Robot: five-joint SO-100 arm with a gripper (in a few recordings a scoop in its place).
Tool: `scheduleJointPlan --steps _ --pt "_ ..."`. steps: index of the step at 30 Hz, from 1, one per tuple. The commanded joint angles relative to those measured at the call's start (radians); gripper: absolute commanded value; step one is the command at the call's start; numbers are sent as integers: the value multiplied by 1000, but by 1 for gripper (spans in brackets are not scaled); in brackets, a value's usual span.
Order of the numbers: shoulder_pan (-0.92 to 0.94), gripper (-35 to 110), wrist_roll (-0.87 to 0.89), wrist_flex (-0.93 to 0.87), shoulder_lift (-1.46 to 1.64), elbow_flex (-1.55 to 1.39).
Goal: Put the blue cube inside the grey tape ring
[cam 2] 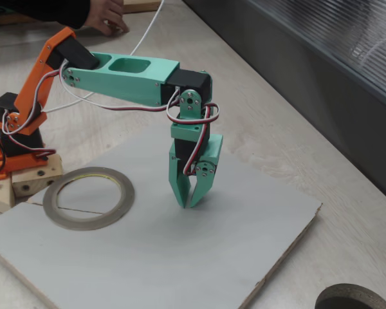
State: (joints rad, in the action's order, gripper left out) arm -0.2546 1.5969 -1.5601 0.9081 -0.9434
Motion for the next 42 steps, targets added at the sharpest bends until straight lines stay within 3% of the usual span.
scheduleJointPlan --steps 1,14,23,32,42 --pt "-12 1 15 -8 58 6" --pt "-14 1 15 -14 72 -3" --pt "-9 1 15 -20 405 -9" --pt "11 1 14 -17 431 -25" --pt "465 1 6 -6 522 -301"
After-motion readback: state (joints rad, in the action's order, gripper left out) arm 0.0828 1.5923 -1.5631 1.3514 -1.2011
